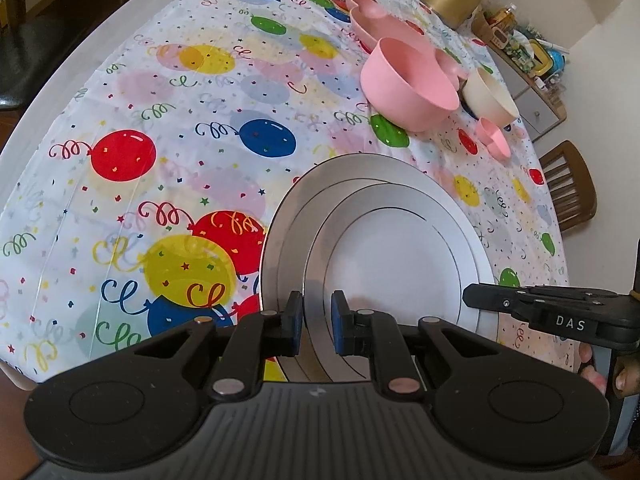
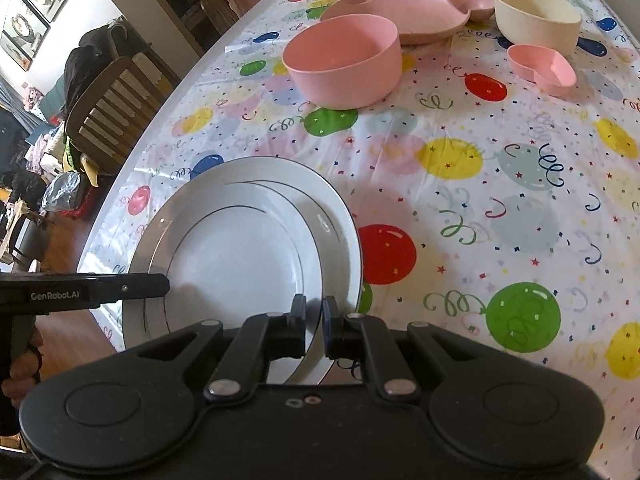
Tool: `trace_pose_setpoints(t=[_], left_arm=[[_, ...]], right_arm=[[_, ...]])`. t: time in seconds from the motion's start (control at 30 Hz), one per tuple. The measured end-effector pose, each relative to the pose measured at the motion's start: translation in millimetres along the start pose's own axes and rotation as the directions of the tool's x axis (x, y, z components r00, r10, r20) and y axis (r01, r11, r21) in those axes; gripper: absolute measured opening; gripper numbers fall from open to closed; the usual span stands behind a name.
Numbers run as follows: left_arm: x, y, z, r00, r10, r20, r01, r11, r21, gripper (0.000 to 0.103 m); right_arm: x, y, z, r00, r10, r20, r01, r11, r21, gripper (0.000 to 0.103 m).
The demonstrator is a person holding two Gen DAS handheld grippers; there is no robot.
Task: Organize plates and bowls
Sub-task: 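Carry the small white plate with the left gripper onto the large white plate, then open the left gripper to release the small plate and withdraw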
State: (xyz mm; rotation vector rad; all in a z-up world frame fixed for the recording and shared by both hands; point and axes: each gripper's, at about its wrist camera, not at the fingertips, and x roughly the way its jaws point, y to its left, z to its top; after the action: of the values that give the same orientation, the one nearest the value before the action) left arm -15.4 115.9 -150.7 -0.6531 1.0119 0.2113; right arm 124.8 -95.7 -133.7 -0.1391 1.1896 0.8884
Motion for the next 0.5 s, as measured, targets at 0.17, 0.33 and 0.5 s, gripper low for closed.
trace_pose_setpoints(t=[0.17, 0.33, 0.5], left_arm=[[1, 2, 4, 1.0, -0.007, -0.02, 0.007, 1.0, -0.009, 0.014], [1, 5, 9, 0.998, -0.022, -0.051, 0.022, 1.0, 0.0, 0.014], [-3, 9, 16, 0.998, -0.03, -0.06, 0.031, 0.999, 0.012, 0.014]], right_arm=[[2, 1, 1, 1.0, -0.01, -0.007, 0.01, 1.0, 0.01, 0.008], [3, 5, 2, 1.0, -0.023, -0.017, 0.023, 1.0, 0.008, 0.01], [3, 8, 4, 0.999, -0.035, -0.026, 0.035, 0.999, 0.0, 0.014]])
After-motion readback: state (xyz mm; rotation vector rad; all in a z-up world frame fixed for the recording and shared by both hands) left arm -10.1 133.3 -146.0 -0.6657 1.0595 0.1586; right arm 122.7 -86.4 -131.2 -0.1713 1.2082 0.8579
